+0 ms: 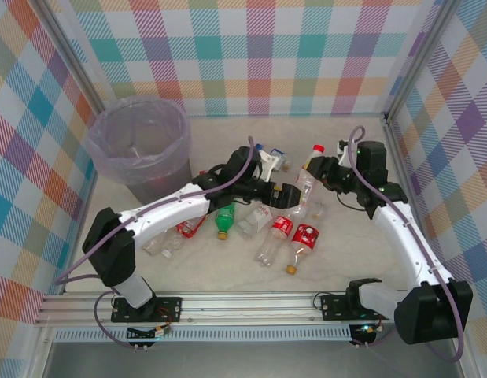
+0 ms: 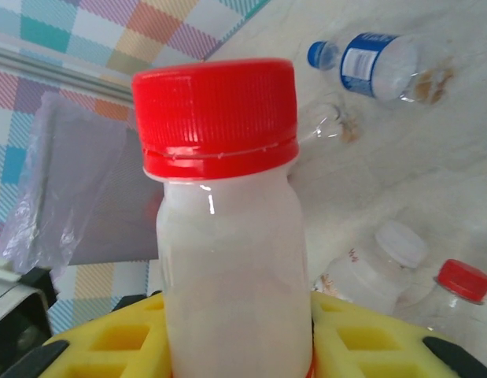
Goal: Put the plastic bottles in the bin
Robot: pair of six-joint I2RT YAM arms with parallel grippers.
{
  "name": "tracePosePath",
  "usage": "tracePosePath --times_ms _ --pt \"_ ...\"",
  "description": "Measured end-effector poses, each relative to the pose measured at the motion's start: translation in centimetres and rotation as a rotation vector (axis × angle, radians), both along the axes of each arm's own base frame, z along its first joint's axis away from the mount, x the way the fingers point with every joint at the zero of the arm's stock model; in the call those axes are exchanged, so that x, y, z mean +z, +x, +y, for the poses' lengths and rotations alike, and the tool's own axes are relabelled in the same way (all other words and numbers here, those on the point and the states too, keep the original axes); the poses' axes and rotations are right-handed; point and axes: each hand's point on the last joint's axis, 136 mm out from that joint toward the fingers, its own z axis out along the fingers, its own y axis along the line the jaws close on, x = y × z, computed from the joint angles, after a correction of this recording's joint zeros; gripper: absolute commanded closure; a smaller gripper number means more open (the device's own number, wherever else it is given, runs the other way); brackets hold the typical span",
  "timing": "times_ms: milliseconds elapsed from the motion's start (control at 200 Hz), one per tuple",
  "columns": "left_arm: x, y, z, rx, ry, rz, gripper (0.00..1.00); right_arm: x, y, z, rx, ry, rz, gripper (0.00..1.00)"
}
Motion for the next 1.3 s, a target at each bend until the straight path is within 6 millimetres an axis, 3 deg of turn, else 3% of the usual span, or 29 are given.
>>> tracePosePath --times_ms 95,255,550,800,980,1205,1300 --pt "0.3 0.4 -0.6 0.005 -0.002 -0.014 0.04 -0.2 0.0 0.7 0.018 0.006 0.006 0.62" --pt "1.2 0.5 -1.4 -0.002 -0.001 -0.045 0.21 0.2 0.1 1.3 0.030 0.018 -0.009 0.62" --pt "0.6 0.8 -1.4 0.000 0.022 -0.051 0.37 0.5 0.2 1.3 0.027 0.025 -0.019 0.59" --pt "0.5 0.7 -1.4 -0.002 0.028 -0.049 0.39 0.3 0.3 1.1 0.013 0.012 -0.017 0.40" --pt "0.2 1.1 -1.1 0.016 0.042 -0.049 0.40 -0.5 -0.8 -0.8 -0.058 -0.090 0.008 0.28" --pt "0.2 1.9 -0.5 0.037 0.048 -0.048 0.41 3.6 -3.1 -3.1 -0.135 -0.162 -0.106 0.22" --pt "0.5 2.4 -0.1 0.052 0.065 -0.058 0.42 4.1 -3.4 -3.8 -0.159 -0.193 -0.123 0.22"
